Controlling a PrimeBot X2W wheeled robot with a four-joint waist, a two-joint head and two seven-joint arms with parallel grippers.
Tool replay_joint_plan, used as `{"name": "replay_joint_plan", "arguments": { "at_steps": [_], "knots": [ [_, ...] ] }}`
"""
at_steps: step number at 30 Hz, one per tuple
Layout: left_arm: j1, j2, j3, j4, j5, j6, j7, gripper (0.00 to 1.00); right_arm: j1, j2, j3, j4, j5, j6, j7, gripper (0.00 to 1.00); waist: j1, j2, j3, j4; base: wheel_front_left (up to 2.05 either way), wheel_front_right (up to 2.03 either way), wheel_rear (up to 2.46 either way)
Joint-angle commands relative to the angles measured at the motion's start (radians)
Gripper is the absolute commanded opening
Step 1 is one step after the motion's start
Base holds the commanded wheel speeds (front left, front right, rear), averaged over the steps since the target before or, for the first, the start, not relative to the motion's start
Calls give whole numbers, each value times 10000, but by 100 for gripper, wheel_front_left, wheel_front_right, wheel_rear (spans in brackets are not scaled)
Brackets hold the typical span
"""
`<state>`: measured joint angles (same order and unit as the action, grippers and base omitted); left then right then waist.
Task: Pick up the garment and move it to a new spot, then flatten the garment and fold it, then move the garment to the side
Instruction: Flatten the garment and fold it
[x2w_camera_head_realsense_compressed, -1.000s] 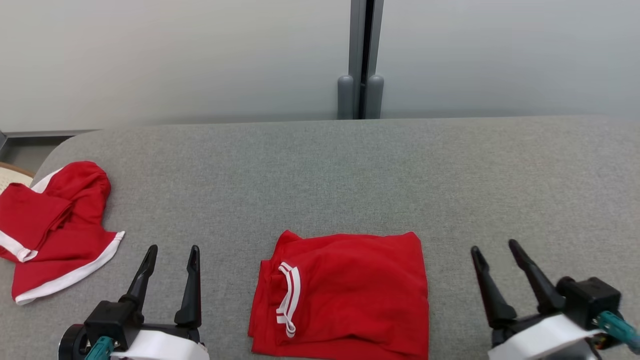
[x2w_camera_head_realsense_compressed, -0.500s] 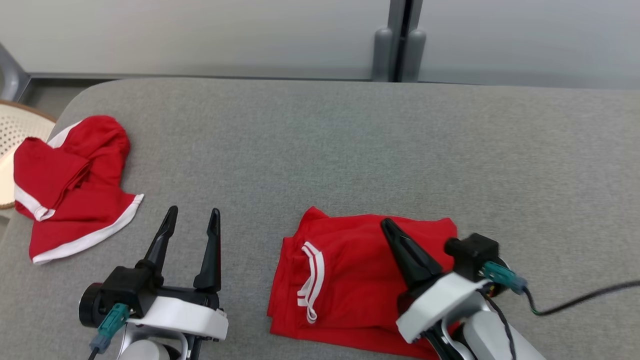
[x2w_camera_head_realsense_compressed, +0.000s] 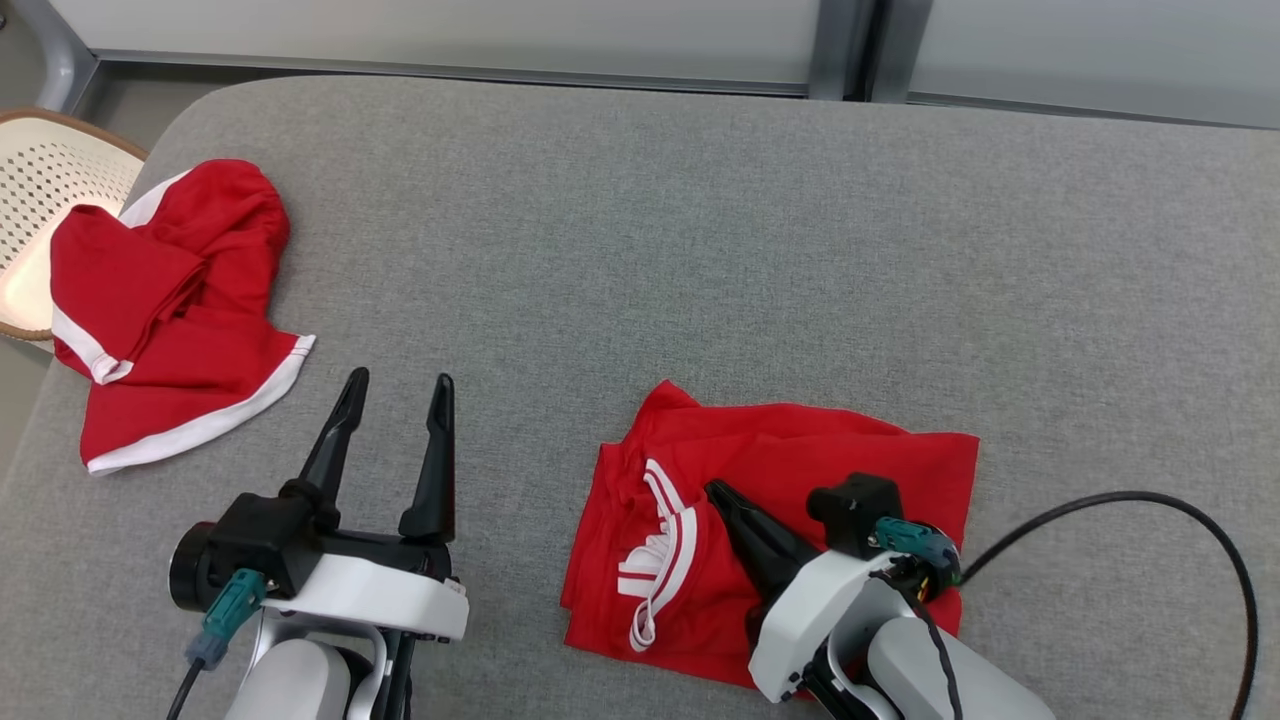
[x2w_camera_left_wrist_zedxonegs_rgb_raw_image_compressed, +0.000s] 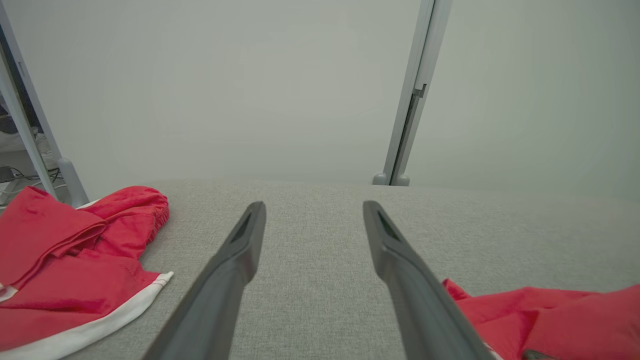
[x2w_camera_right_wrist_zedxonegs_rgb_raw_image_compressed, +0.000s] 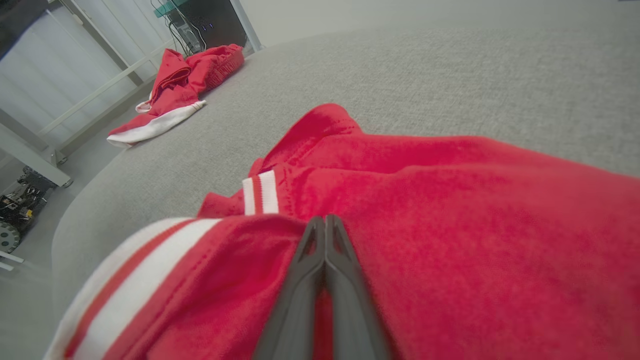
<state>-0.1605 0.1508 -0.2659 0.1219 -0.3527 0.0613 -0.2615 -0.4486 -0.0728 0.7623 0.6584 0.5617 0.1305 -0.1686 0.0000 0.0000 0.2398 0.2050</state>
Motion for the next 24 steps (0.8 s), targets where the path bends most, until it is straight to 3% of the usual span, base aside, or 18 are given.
{"name": "replay_joint_plan", "arguments": {
  "at_steps": [1, 9, 14, 15, 16, 17, 24],
  "knots": [
    [-156, -1, 102, 16, 91, -65, -39, 100, -62, 68, 314, 416, 197, 5, 80, 0, 0, 0, 56, -29, 0, 0, 0],
    [-208, -170, 256, 100, 245, -242, -42, 100, -625, 217, 1567, 1075, 777, 28, -136, 0, 0, 0, 86, -124, 0, 0, 0],
    [-88, -208, 407, 174, 340, -308, -43, 100, -1121, 201, 1504, 869, 1202, 25, -793, 0, 0, 0, -119, -268, 0, 0, 0],
    [-38, -209, 436, 186, 368, -313, -43, 100, -1204, 178, 1359, 791, 1225, 23, -859, 20, 0, 0, -179, -307, 0, 0, 0],
    [7, -225, 451, 195, 379, -323, -43, 100, -1240, 117, 1218, 716, 1228, 15, -927, 84, 0, 0, -242, -345, 0, 0, 0],
    [52, -228, 473, 205, 386, -327, -43, 100, -1233, 41, 1048, 587, 1217, 12, -935, 100, 0, 0, -314, -390, 0, 0, 0],
    [399, -146, 715, 198, 481, -273, -44, 100, -93, -717, -1809, -1624, -71, 12, -970, 100, 0, 0, -903, -762, 0, 0, 0]
  ]
}}
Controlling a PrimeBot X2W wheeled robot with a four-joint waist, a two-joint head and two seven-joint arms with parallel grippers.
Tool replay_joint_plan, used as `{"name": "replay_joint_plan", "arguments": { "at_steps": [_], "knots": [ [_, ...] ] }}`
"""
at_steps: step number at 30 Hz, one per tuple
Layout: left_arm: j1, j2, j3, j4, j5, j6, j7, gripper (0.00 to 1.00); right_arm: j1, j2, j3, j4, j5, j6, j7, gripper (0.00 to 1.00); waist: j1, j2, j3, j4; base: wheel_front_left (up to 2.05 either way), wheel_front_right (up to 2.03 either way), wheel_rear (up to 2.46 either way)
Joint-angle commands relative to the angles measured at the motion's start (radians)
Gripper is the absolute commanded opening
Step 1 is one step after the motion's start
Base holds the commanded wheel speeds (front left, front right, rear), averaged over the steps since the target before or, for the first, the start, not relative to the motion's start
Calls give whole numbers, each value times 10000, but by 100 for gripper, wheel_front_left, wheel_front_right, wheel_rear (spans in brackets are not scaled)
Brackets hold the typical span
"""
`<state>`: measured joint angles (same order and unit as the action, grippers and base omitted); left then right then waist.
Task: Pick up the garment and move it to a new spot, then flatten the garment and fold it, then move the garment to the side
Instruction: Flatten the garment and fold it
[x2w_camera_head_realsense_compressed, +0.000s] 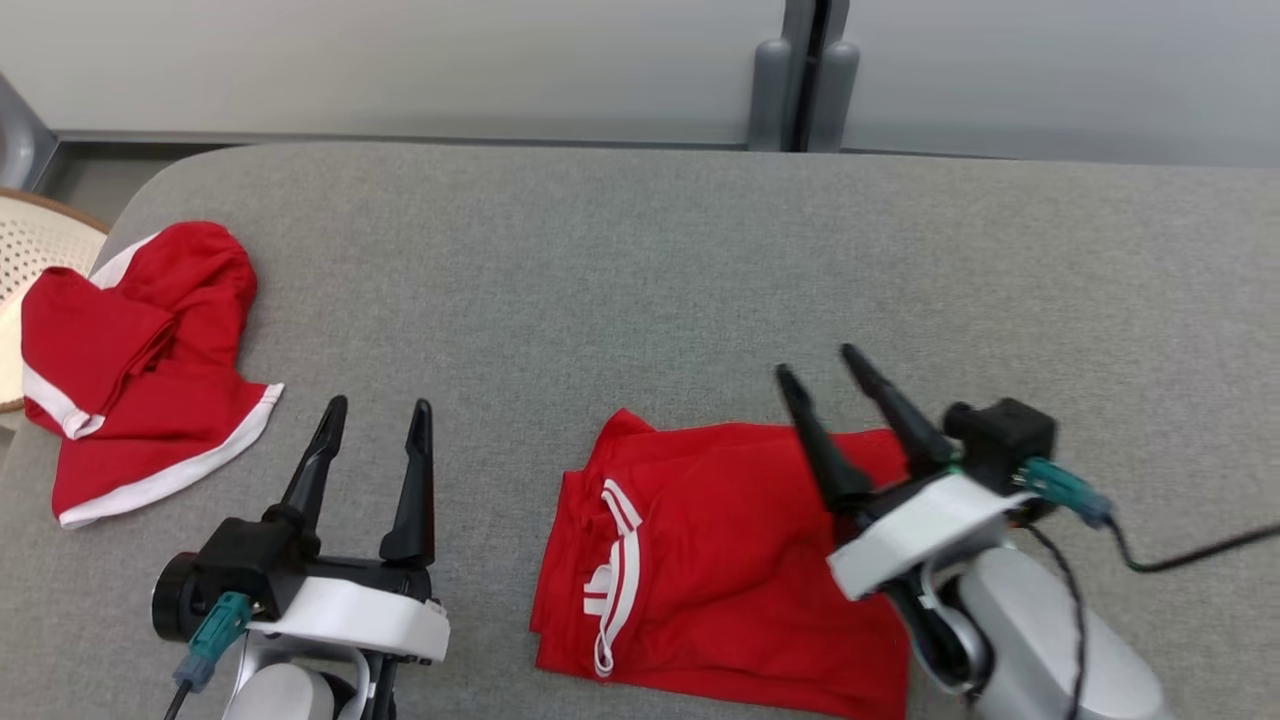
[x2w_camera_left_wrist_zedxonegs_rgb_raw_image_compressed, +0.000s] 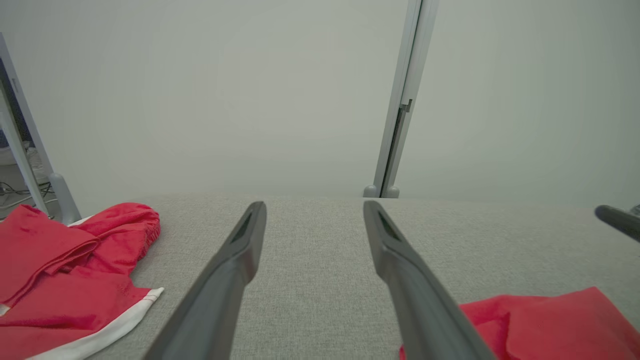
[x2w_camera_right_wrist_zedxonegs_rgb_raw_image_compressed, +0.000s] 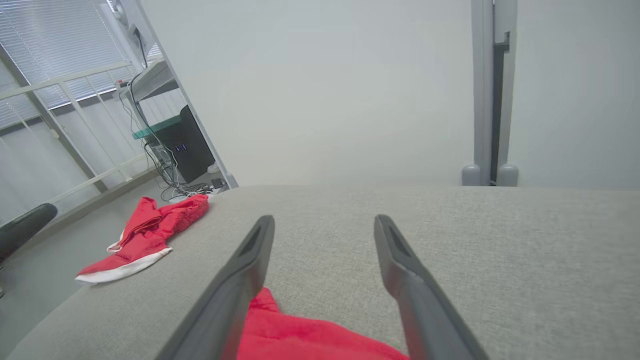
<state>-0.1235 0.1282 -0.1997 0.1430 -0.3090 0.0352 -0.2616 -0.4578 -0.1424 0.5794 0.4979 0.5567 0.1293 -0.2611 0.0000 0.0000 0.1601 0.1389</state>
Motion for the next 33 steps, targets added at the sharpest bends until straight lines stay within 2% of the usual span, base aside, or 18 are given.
{"name": "replay_joint_plan", "arguments": {
  "at_steps": [1, 7, 12, 23, 33],
  "knots": [
    [76, 90, 81, -30, 46, 2, -42, 100, 243, -120, -382, -253, -219, 24, -43, 100, 0, 0, -182, -146, 0, 0, 0],
    [473, 233, 285, -79, 51, 95, -41, 100, 1781, -537, -2569, -1584, -1255, 24, -46, 100, 0, 0, -636, -432, 0, 0, 0],
    [851, 357, 348, -112, 30, 133, -39, 100, 3022, -688, -3784, -2443, -1818, 24, 291, 100, 0, 0, -1063, -622, 0, 0, 0],
    [1814, 694, 325, -305, -9, 222, 154, 100, 5278, -492, -4847, -4642, -2536, 24, 1875, 100, 0, 0, -1952, -1006, 0, 0, 0],
    [2270, 830, 281, -387, -79, 298, 284, 100, 6401, -303, -5259, -5852, -2922, 24, 2681, 100, 0, 0, -2316, -1122, 0, 0, 0]
  ]
}}
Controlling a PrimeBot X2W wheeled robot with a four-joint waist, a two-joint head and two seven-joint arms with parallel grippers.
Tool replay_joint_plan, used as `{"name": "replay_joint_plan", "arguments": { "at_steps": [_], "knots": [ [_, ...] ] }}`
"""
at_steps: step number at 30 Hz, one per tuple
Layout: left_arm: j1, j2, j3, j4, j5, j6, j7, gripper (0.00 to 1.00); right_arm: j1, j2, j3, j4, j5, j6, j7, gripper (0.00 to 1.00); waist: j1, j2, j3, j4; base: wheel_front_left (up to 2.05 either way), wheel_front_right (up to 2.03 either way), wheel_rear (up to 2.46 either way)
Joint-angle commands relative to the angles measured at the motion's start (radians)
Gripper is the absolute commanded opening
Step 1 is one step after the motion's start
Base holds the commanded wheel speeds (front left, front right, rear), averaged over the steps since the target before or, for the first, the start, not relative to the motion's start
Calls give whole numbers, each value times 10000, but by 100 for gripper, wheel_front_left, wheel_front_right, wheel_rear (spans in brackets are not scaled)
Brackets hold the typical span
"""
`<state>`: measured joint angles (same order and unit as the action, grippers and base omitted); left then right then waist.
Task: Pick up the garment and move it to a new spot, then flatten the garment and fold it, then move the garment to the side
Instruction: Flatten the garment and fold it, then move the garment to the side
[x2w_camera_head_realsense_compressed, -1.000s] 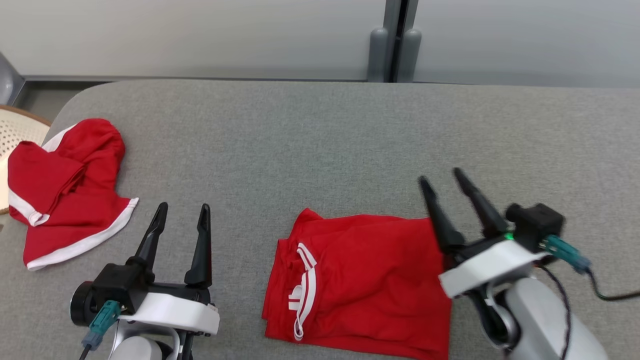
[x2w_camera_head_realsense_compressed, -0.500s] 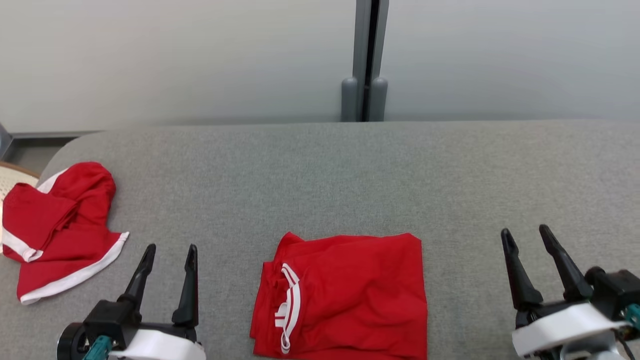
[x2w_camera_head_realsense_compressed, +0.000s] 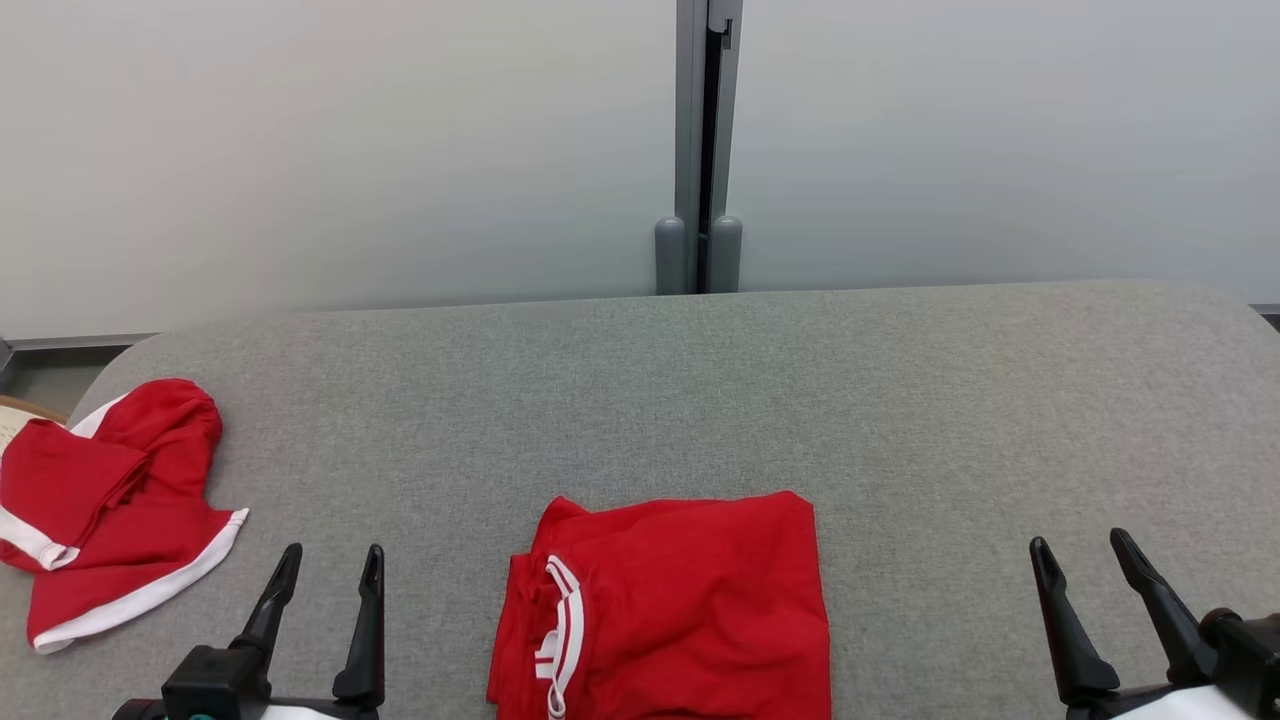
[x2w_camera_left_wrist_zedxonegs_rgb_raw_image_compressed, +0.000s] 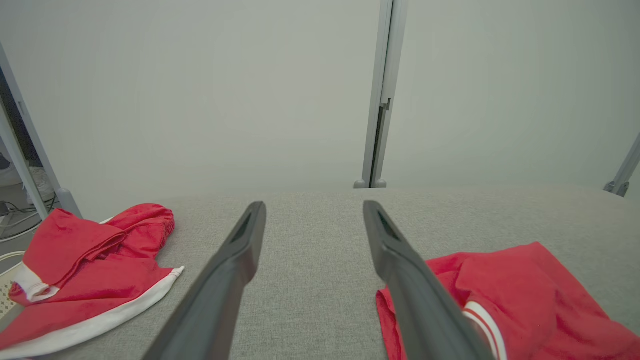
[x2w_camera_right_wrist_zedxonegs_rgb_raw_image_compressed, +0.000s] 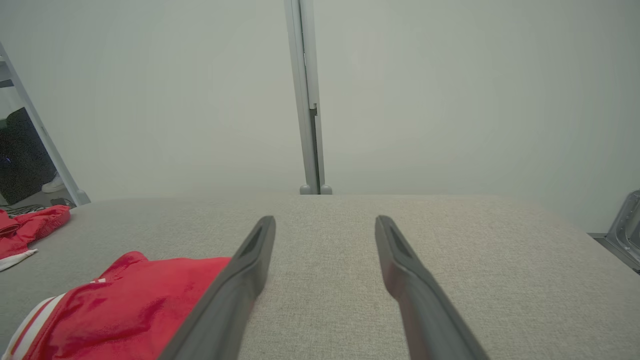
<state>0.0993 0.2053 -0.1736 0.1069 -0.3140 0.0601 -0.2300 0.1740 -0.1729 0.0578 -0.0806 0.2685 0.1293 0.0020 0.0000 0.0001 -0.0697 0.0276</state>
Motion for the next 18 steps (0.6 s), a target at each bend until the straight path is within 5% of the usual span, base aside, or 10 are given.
{"name": "replay_joint_plan", "arguments": {
  "at_steps": [1, 18],
  "knots": [
    [87, 75, 17, -31, -27, 57, -18, 100, 171, 19, -86, -150, -83, 24, 107, 100, 0, -1, -38, -15, 0, 0, 0],
    [61, 147, -21, -100, -132, 223, -11, 100, 478, 222, -258, -666, -282, 24, 502, 100, 0, -1, -60, 95, 0, 0, 0]
  ]
}}
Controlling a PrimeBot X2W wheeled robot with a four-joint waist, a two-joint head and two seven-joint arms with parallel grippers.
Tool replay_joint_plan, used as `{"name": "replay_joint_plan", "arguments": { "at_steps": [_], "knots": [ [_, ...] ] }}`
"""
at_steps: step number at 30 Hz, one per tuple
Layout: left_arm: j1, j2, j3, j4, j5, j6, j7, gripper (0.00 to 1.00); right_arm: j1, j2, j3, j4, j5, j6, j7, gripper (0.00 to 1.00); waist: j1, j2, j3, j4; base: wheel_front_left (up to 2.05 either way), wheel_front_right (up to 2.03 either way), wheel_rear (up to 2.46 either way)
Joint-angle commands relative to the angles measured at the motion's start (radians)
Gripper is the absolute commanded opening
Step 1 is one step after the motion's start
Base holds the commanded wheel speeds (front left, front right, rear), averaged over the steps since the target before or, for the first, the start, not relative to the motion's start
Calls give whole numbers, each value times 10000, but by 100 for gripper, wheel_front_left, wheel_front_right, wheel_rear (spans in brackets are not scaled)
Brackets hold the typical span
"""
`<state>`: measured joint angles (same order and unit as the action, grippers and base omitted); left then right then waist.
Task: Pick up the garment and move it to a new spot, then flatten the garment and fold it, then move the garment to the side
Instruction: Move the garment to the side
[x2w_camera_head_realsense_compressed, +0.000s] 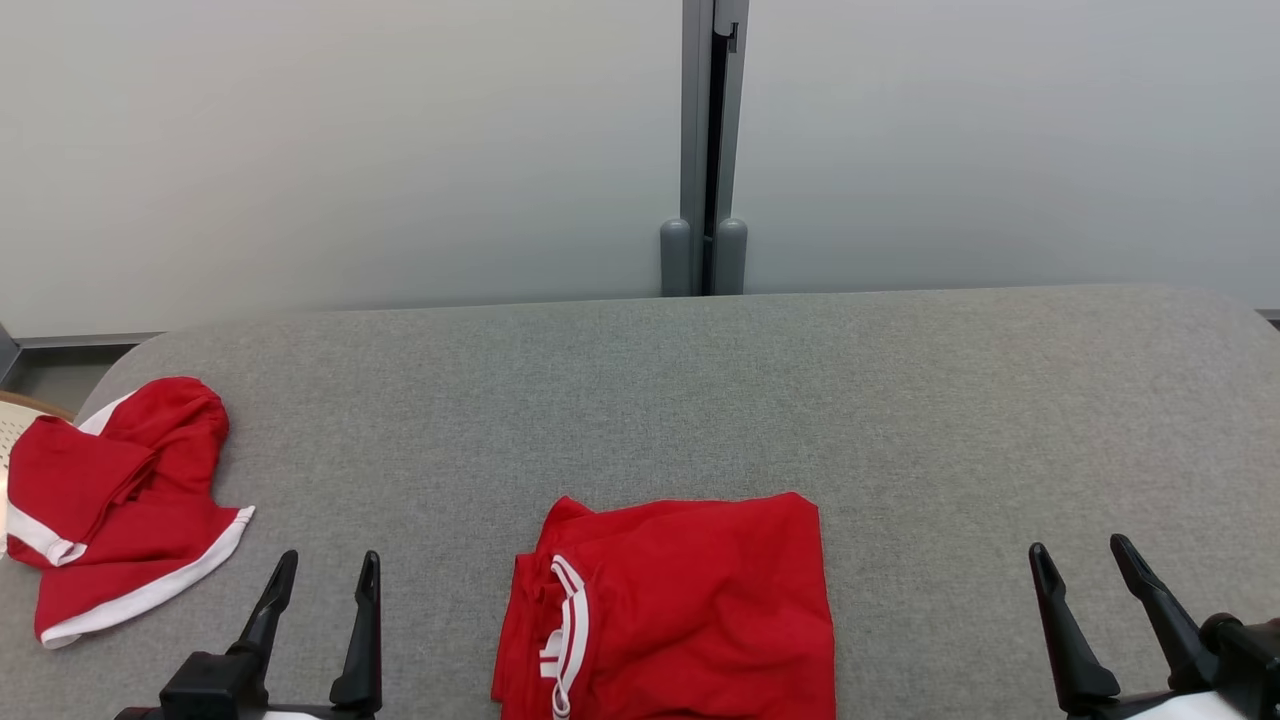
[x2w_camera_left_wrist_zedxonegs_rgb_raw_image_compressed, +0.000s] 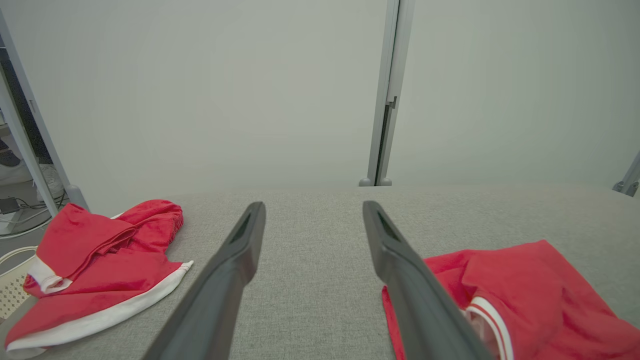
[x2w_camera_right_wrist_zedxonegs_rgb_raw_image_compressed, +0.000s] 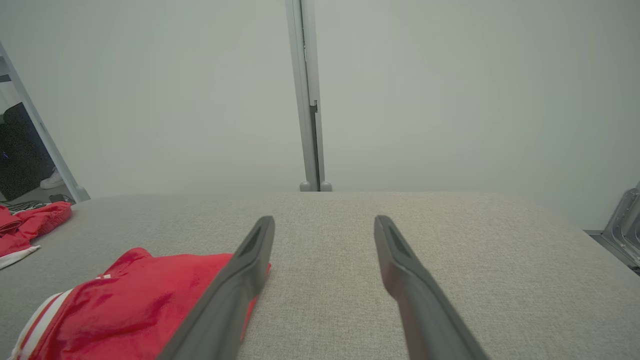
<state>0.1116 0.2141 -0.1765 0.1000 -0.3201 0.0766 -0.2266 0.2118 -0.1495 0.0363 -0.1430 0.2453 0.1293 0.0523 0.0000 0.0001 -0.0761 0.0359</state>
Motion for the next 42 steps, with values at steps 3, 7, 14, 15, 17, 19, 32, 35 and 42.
{"name": "replay_joint_plan", "arguments": {
  "at_steps": [3, 7, 14, 15, 17, 19, 32, 35, 42],
  "knots": [
    [-122, 56, -19, -29, -92, 58, -54, 100, 78, -27, -52, -14, -48, 24, 22, 100, 0, -1, 20, 54, 0, 0, 0],
    [-226, 80, -40, -49, -84, 46, -78, 100, -6, -67, -69, 57, -72, 24, 32, 100, 0, -1, 65, 121, 0, 0, 0],
    [-742, -15, -216, -149, -51, -73, -112, 100, -444, -56, 189, 1001, 56, 24, 141, 100, 0, -1, 515, 493, 0, 0, 0],
    [-849, -43, -268, -137, -29, -116, -115, 100, -543, -54, 285, 1294, 88, 24, 133, 100, 0, -1, 605, 591, 0, 0, 0],
    [-1077, -120, -383, -106, 3, -160, -126, 100, -773, 4, 494, 1851, 218, 24, 45, 100, 0, -1, 787, 811, 0, 0, 0],
    [-1226, -171, -441, -79, -2, -216, -129, 100, -878, -1, 541, 2195, 240, 24, -10, 100, 0, -1, 924, 958, 0, 0, 0],
    [-2379, -635, -644, 418, 68, -495, -350, 100, -2798, 744, 1875, 5976, 1678, 23, 193, 36, 0, -1, 2007, 1680, 0, 0, 0],
    [-2458, -667, -569, 482, 91, -488, -372, 100, -3029, 696, 2099, 6260, 1907, 24, 371, 0, 0, -1, 2074, 1619, 0, 0, 0],
    [-2472, -713, -364, 390, 161, -577, -387, 100, -3662, -530, 2809, 4958, 1420, 12, 88, 0, 0, -1, 2142, 1066, 0, 0, 0]
  ]
}}
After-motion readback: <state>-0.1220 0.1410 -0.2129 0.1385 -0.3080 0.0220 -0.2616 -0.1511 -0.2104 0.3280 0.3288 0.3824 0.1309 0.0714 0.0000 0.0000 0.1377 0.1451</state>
